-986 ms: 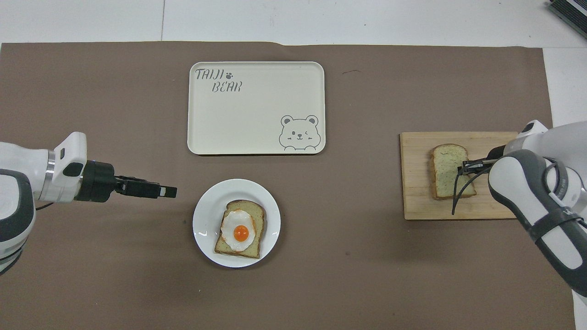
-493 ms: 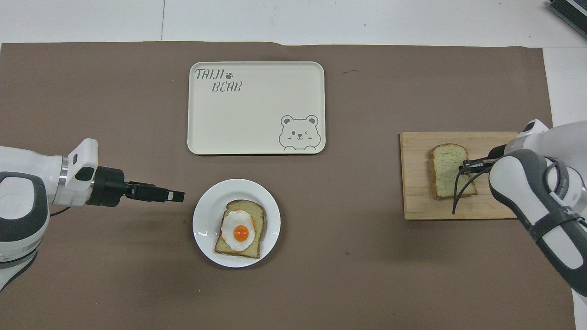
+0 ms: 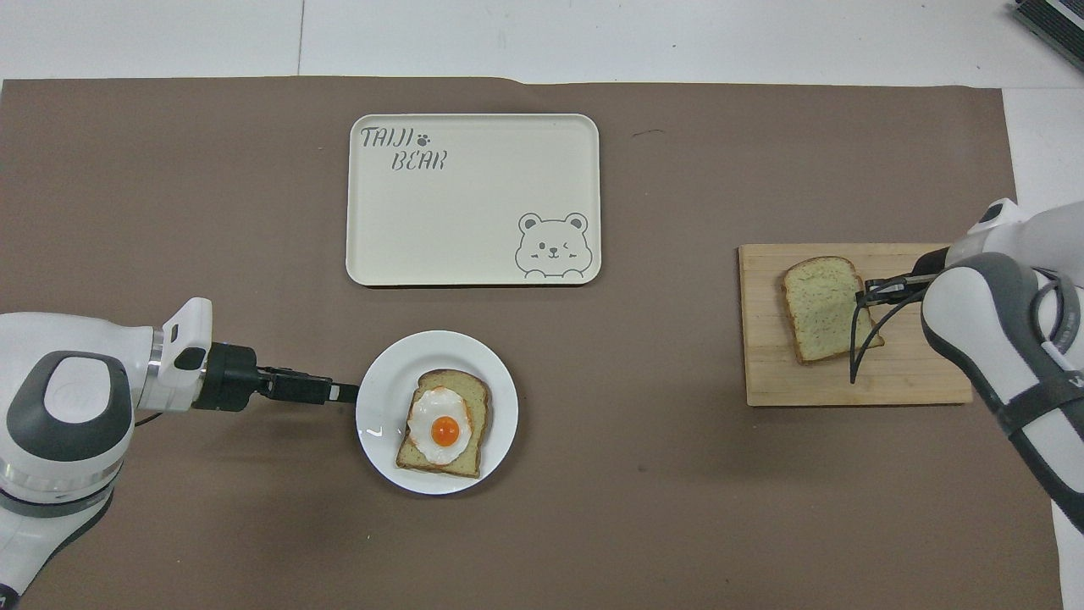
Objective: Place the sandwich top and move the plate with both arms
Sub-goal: 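Lift the bread with the right gripper while the left gripper grips the plate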
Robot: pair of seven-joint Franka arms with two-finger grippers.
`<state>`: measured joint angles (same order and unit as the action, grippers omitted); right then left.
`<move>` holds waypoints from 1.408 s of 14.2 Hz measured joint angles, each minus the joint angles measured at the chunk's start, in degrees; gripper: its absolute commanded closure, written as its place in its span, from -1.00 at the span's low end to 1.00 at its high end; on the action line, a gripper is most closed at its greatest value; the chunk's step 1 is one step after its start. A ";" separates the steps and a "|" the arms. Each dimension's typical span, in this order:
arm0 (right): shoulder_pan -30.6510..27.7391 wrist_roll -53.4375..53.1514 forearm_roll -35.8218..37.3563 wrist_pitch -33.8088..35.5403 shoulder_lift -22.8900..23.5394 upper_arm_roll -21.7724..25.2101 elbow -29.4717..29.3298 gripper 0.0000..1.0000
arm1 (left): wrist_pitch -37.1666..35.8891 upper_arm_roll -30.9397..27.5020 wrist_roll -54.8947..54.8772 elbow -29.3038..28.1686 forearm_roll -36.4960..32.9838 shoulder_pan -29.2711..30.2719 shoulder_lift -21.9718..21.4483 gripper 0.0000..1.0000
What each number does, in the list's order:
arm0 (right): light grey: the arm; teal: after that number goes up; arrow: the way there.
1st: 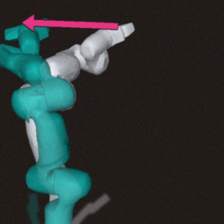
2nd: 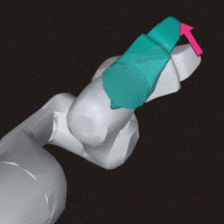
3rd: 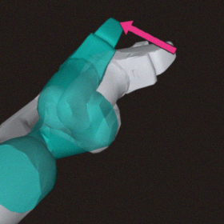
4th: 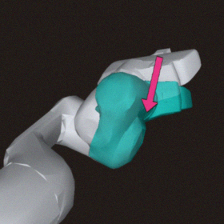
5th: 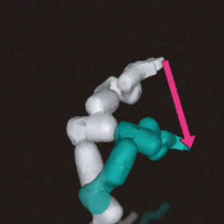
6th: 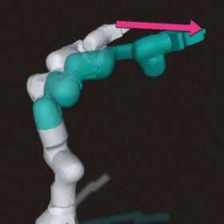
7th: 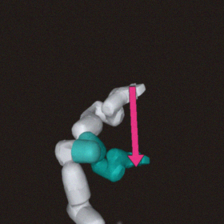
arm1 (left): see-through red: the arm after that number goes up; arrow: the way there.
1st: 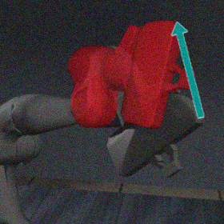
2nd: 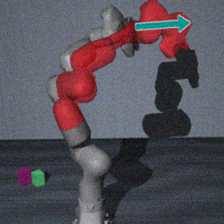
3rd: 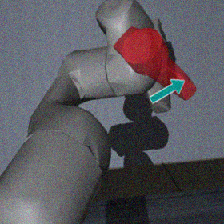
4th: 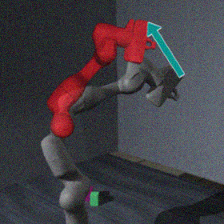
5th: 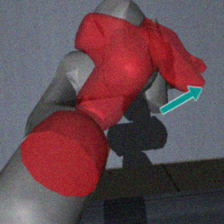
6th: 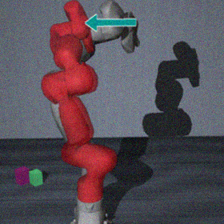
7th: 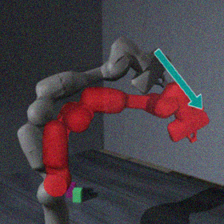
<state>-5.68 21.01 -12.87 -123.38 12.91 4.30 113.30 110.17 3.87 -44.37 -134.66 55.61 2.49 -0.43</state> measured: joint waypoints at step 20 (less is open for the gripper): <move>7.04 -12.42 -18.07 20.40 -3.61 -1.12 -9.19 1.00 | 5.11 0.12 -4.33 -6.92 5.13 -2.22 1.22 -1.00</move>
<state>1.36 8.59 -30.94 -102.98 9.30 3.19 104.11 115.28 3.99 -48.69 -141.58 60.73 0.27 0.79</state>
